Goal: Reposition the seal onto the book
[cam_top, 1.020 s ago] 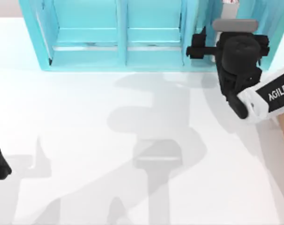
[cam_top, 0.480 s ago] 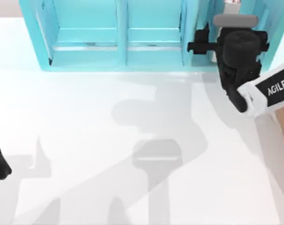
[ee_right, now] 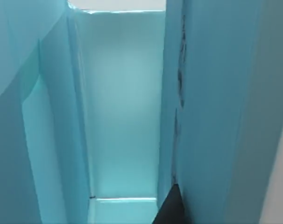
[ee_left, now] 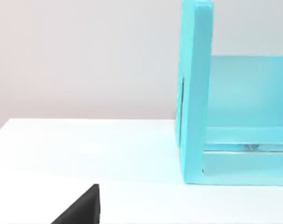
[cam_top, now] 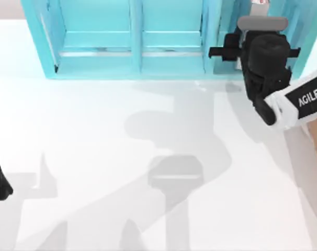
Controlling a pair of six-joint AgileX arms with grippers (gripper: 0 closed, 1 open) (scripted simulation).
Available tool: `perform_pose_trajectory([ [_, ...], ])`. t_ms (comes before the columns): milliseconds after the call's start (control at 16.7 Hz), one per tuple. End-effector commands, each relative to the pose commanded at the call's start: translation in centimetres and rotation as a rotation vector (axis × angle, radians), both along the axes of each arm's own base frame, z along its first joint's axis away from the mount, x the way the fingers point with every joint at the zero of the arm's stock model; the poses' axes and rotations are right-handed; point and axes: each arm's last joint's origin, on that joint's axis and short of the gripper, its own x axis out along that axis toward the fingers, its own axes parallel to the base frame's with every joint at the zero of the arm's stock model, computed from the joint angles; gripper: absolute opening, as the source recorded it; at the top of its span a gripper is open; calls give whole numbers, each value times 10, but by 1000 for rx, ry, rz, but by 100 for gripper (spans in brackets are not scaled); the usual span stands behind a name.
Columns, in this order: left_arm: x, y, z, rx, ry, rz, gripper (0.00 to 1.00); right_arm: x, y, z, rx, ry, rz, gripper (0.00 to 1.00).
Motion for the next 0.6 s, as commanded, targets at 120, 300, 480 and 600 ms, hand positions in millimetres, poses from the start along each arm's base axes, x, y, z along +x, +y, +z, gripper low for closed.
perform_pose_trajectory([
  [120,0,0,0,0,0,0,100,0,0,0,0,0,0,10],
  [300,0,0,0,0,0,0,100,0,0,0,0,0,0,0],
  [480,0,0,0,0,0,0,100,0,0,0,0,0,0,0],
  [600,0,0,0,0,0,0,100,0,0,0,0,0,0,0],
])
